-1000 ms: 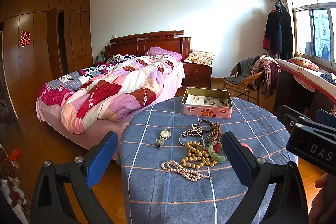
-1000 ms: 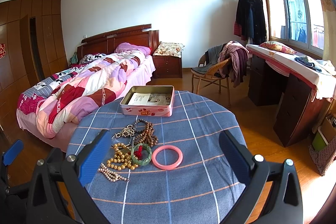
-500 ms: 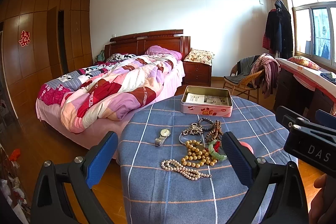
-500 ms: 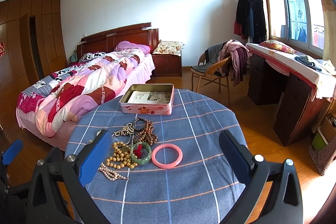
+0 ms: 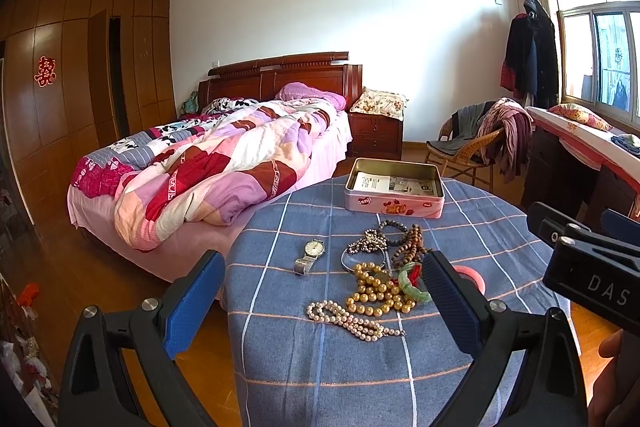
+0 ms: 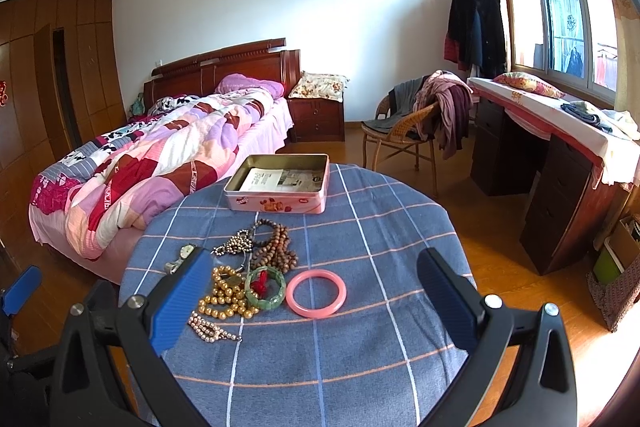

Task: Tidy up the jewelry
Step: 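Grasp the pearl necklace with the left tool while the right tool grasps the pink bangle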

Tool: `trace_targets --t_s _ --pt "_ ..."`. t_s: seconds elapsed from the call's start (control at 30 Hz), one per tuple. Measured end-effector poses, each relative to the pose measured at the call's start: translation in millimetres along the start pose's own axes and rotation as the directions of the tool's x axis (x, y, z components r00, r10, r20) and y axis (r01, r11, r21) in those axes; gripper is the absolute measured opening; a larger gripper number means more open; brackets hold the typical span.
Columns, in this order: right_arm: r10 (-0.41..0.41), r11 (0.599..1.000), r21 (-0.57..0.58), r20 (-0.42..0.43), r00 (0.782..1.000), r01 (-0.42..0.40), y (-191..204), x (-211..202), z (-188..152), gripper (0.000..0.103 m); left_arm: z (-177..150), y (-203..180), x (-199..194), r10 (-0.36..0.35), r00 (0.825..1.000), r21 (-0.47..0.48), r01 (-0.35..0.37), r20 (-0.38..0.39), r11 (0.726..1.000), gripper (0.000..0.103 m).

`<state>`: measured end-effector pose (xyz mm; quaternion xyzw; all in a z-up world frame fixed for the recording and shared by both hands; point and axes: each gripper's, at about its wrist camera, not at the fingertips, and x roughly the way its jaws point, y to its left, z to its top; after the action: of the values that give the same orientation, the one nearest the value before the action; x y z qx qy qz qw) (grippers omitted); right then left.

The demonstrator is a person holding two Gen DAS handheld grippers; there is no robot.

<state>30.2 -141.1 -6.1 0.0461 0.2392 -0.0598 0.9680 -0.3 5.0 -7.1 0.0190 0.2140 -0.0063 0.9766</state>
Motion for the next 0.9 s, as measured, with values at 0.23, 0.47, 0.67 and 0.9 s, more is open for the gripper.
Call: trace_targets --t_s 0.23,0.47,0.67,0.9 --pt "-0.039 0.999 -0.008 -0.021 0.999 0.039 -7 19 -3 0.103 -2 10 24 -0.056 0.997 -0.014 0.056 -0.048 0.998 0.099" --pt "-0.056 0.998 -0.014 -0.108 0.993 0.055 -31 57 -23 0.103 -22 38 77 -0.038 0.986 -0.031 0.034 -0.163 0.999 0.099" --pt "-0.013 1.0 -0.003 -0.221 0.975 0.012 -47 89 -42 0.076 -43 45 115 -0.072 0.964 -0.019 0.069 -0.258 0.997 0.094" --pt "0.058 0.998 -0.004 -0.26 0.964 -0.061 -57 107 -48 0.074 -51 58 153 -0.115 0.929 -0.058 0.101 -0.351 0.993 0.08"
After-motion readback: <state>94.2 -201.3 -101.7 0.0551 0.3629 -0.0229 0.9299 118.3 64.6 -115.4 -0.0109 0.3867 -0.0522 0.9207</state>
